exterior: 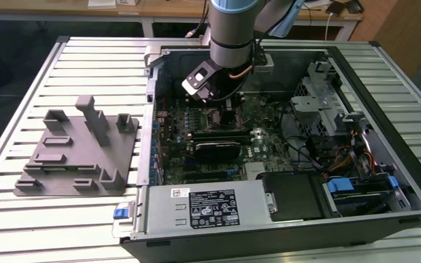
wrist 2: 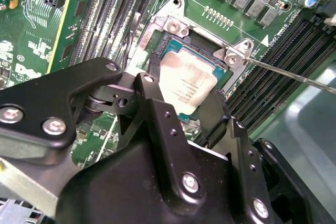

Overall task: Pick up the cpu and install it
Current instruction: 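Place the cpu into insertion slot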

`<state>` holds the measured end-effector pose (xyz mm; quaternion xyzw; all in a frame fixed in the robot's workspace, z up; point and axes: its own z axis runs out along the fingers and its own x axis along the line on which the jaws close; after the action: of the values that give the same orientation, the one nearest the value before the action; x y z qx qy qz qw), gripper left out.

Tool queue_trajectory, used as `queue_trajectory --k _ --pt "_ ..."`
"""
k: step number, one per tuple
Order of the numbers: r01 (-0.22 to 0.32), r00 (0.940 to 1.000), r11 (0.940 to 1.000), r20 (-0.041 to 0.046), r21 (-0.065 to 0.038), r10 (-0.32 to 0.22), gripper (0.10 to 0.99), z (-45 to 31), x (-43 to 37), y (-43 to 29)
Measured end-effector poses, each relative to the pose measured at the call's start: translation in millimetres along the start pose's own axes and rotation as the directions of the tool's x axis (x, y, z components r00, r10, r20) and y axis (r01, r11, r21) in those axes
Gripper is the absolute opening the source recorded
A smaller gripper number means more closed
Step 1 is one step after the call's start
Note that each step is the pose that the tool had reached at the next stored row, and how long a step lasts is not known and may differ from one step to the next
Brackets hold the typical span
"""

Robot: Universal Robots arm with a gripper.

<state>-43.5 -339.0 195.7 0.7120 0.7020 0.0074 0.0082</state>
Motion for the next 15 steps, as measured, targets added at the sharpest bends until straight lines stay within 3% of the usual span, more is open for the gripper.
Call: queue_trajectory --k 15 --pt "0.011 0.9999 0.9999 -0.0002 0.000 -0.011 0.529 2.6 0.0 2.5"
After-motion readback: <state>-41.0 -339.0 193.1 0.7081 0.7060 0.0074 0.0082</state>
